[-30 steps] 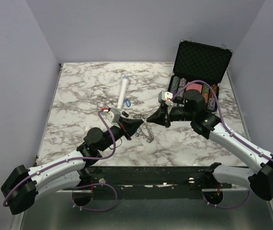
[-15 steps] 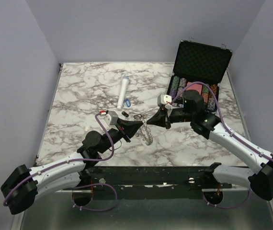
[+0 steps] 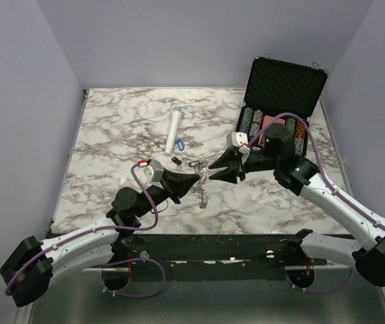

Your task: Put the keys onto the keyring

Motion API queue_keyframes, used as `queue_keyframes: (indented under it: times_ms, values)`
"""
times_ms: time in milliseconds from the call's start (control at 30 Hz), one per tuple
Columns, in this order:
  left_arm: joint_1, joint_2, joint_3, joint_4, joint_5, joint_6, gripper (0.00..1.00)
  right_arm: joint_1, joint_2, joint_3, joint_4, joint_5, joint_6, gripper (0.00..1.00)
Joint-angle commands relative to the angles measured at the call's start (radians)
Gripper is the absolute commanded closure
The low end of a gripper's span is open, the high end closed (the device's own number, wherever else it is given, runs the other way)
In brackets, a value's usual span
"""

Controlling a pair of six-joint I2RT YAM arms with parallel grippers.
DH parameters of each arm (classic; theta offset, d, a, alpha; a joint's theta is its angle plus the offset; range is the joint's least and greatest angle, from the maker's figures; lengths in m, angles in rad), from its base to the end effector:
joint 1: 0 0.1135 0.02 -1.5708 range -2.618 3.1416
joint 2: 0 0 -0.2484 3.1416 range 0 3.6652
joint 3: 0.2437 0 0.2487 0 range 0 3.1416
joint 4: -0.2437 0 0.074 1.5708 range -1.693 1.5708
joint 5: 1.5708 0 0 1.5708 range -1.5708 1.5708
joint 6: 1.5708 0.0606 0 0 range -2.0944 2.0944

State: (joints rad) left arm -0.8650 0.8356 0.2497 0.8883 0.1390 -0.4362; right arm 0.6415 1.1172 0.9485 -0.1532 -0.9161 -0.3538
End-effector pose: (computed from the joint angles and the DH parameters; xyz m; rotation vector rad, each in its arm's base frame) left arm 0.1335 -0.1695 0.2542 0.4158 1.3036 -1.1971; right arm 0.1830 0.1967 0.3203 -1.4094 1.2658 1.0554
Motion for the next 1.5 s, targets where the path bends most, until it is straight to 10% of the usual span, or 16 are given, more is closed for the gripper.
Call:
queue_keyframes:
  times_ms: [0, 467, 1467]
  values:
    - [0.026, -0.078, -0.023, -0.037, 0.190, 0.102, 1.00, -0.025, -0.026, 0.055, -0.006, -0.056, 0.079, 0.56]
    - [0.029, -0.079, -0.012, 0.040, 0.312, 0.136, 1.00, 0.000, 0.004, -0.102, 0.270, -0.167, 0.283, 0.58]
    - [0.029, -0.016, -0.006, 0.164, 0.307, 0.085, 1.00, 0.037, 0.029, -0.128, 0.268, -0.162, 0.260, 0.81]
